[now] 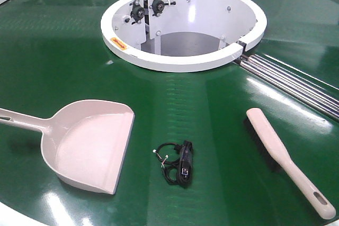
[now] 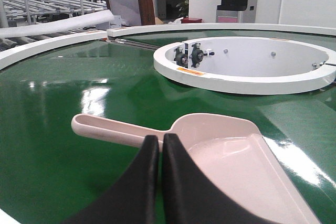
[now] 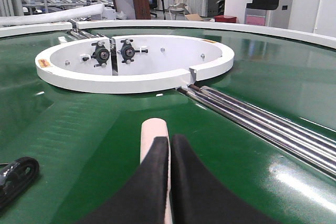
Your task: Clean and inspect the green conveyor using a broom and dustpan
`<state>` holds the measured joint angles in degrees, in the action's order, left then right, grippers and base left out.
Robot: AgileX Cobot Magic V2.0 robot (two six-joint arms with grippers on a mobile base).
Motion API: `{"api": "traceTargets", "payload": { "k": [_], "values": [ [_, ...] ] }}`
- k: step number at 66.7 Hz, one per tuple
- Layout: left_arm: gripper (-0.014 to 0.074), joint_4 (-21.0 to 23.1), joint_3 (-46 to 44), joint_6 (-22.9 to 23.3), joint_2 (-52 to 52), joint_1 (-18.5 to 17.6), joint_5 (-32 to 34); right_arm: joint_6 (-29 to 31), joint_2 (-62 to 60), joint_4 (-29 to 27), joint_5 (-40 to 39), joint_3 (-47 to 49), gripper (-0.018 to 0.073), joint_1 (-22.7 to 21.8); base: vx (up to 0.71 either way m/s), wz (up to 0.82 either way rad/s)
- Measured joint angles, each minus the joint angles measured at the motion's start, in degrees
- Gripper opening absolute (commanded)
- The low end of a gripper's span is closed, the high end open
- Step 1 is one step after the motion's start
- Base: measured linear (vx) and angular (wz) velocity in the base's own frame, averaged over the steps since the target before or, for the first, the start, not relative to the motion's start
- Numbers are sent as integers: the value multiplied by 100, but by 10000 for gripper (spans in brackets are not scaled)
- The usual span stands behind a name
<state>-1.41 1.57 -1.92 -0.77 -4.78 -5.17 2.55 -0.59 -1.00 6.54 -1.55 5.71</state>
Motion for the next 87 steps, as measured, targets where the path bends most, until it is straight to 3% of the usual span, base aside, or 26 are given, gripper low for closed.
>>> {"api": "traceTargets", "payload": {
  "k": [75,81,87],
  "values": [
    [-7,0,0,0,0,0,12,0,0,0,2,0,-9,0,0,0],
    [-7,40,0,0,0,0,426,0,0,0,2,0,-9,0,0,0],
    [-7,274,0,14,0,0,1369,0,0,0,2,0,-9,0,0,0]
  ]
}}
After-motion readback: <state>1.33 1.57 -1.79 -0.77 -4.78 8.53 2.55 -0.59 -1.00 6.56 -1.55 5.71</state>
